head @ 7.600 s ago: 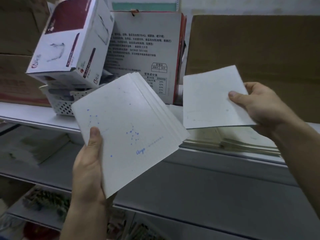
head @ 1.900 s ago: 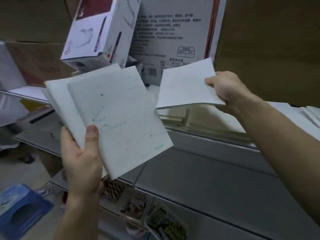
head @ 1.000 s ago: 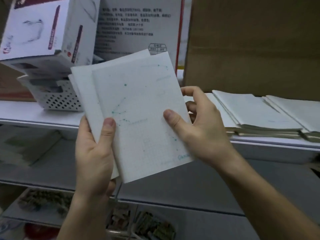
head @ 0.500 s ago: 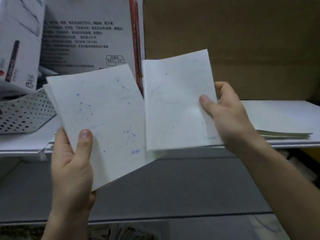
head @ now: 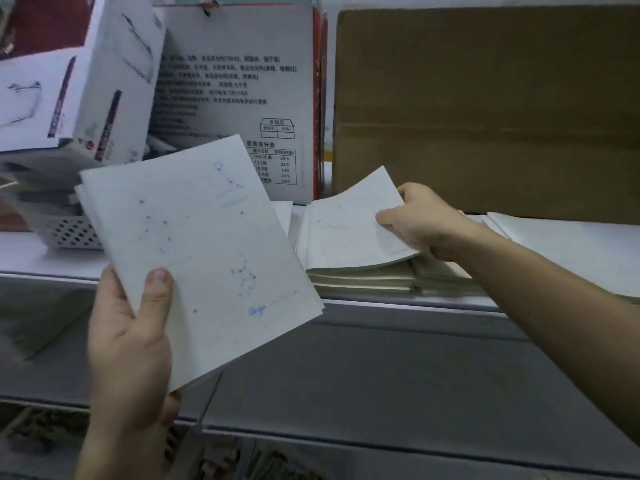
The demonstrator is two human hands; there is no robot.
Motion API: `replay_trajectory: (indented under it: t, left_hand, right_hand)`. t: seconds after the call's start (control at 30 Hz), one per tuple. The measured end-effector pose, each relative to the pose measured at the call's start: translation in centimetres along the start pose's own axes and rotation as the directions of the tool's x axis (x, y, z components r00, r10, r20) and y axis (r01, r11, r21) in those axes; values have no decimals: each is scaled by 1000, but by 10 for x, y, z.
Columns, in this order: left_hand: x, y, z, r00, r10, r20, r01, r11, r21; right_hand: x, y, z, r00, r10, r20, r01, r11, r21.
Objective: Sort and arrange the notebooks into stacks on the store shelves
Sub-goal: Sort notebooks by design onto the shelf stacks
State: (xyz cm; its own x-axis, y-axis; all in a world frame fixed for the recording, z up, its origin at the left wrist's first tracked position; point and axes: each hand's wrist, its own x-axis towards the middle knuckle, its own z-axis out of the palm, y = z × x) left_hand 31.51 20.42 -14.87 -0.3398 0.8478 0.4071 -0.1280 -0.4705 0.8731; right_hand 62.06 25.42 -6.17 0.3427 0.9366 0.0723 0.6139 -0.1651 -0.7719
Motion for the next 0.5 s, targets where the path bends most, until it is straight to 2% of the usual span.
replay_trajectory:
  t: [0.07,0.17,0.23,0.3,0.33,0.4,0.43,0.47,0.5]
  left_hand:
    - [-5,2,8,999,-34,20,36,996,-86]
    - [-8,2,16,998,-51,36,54,995,-89]
    - [-8,0,22,997,-53,48,57,994,-89]
    - [-11,3,31,995,-67,78,73,994,-81]
    - [-12,3,35,993,-76,92,84,993,-81]
    - [-15,6,43,990,-77,122,89,991,-99]
    - [-17,6,48,987,-77,138,92,990,-104]
    - [-19,6,53,986,-73,153,90,990,-110]
    - [-21,5,57,982,-63,178,85,989,-118]
  right_hand:
    - [1,-6,1,999,4,33,-2,999,-54]
    - [-3,-12,-4,999,-26,34,32,983,-183]
    - [-10,-12,-9,986,-156,-58,120,910,-397]
    - [-23,-9,-11,917,-372,-143,250,817,-520]
    - [-33,-8,-10,877,-450,-169,333,823,-460]
    - [-58,-8,-6,871,-455,-186,443,890,-104]
    - [-72,-7,-1,901,-407,-149,423,902,92]
    - [-84,-5,5,926,-362,-107,377,901,212]
    - [-96,-2,12,934,-344,-93,356,899,253]
